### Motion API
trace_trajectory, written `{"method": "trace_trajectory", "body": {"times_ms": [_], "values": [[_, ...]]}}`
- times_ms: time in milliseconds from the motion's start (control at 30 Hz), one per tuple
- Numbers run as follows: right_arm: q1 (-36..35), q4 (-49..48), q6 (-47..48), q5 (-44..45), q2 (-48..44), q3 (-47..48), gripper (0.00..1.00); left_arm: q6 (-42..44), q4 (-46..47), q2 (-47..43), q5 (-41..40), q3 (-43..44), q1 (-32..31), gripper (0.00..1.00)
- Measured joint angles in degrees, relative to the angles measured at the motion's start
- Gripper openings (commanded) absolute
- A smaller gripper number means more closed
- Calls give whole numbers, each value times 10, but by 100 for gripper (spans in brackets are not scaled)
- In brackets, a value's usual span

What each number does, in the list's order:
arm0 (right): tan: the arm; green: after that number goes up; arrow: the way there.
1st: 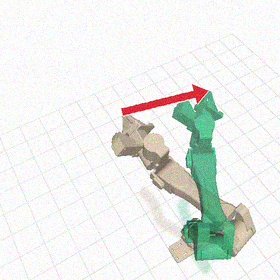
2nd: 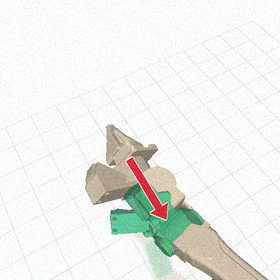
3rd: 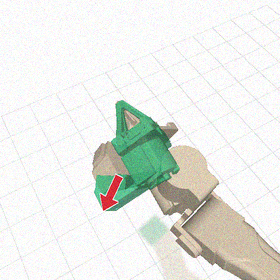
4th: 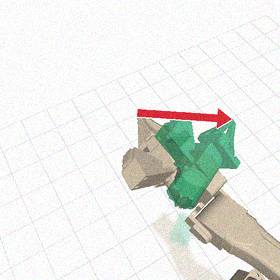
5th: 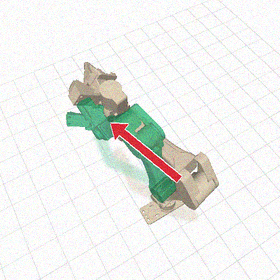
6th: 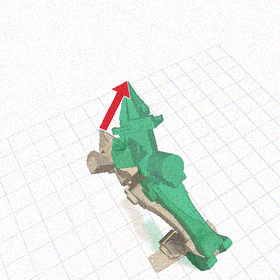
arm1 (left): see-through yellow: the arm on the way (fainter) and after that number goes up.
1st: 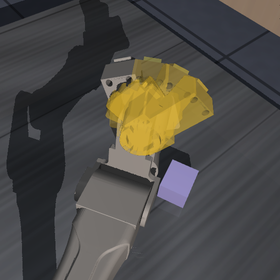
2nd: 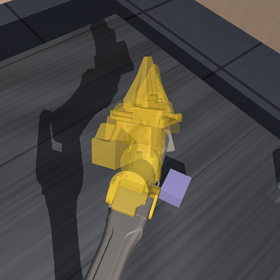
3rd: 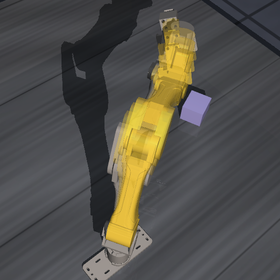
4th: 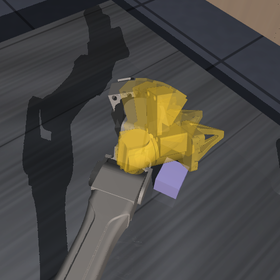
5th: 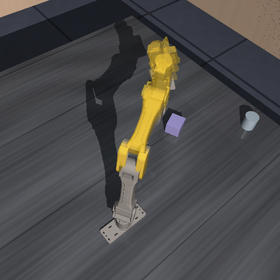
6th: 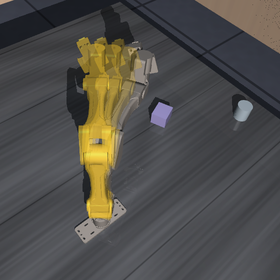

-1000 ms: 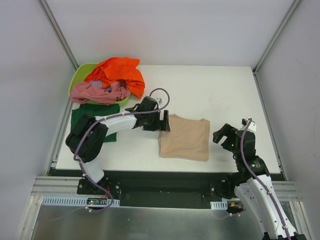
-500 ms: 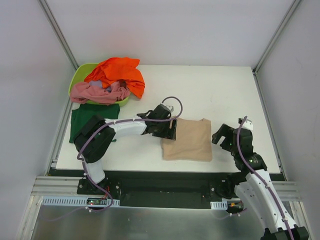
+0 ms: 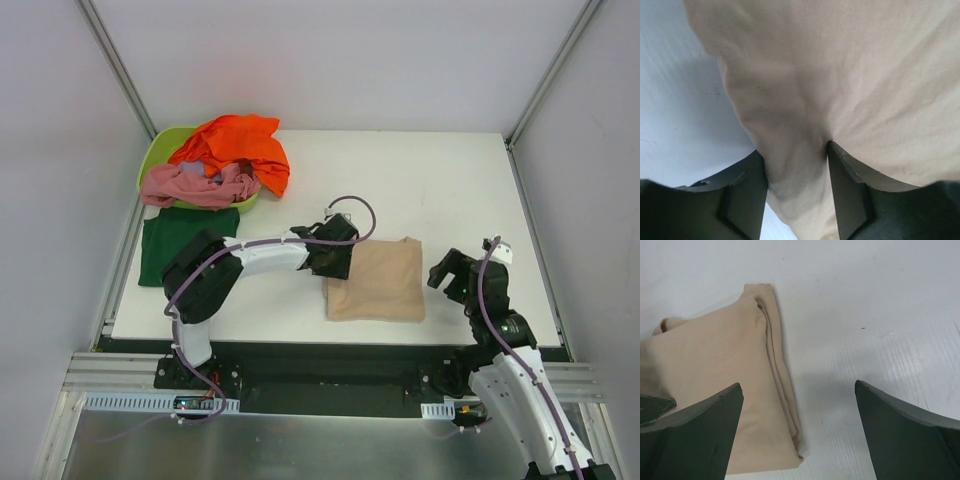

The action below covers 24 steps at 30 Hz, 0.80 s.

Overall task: Fold and stack the t-shirts
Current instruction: Put the neatly folded tshirt into the corner of the board with the left arm

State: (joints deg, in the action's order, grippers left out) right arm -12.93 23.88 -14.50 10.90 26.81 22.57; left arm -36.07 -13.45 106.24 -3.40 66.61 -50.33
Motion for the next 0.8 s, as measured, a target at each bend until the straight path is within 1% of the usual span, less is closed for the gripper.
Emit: {"method": "trace_trajectory", "body": {"times_ms": [33, 67, 100, 133, 233, 400, 500, 600, 700, 800], "values": [[0, 2, 0, 7, -4, 0, 96, 0, -7, 4, -8, 5, -3, 32], [0, 4, -1, 12, -9, 0, 96, -2, -11, 8, -14, 9, -4, 19], [0, 5, -2, 18, -13, 0, 96, -5, -14, 12, -18, 14, -7, 9], [0, 5, -3, 22, -16, -1, 96, -8, -17, 17, -18, 18, -7, 0], [0, 5, -4, 30, -20, -2, 96, -9, -30, 25, -24, 33, -9, 0], [0, 7, -5, 35, -19, -4, 96, 12, -58, 31, -77, 50, -21, 0], [0, 10, -5, 35, -18, -4, 96, 51, -73, 21, -132, 45, -22, 0], [0, 10, -5, 35, -11, -4, 96, 102, -106, 3, -210, 27, -20, 0], [0, 10, -5, 33, 2, -4, 96, 155, -146, -5, -286, 12, -10, 0], [0, 10, -5, 32, 17, -4, 96, 207, -161, -11, -342, -8, 6, 0]]}}
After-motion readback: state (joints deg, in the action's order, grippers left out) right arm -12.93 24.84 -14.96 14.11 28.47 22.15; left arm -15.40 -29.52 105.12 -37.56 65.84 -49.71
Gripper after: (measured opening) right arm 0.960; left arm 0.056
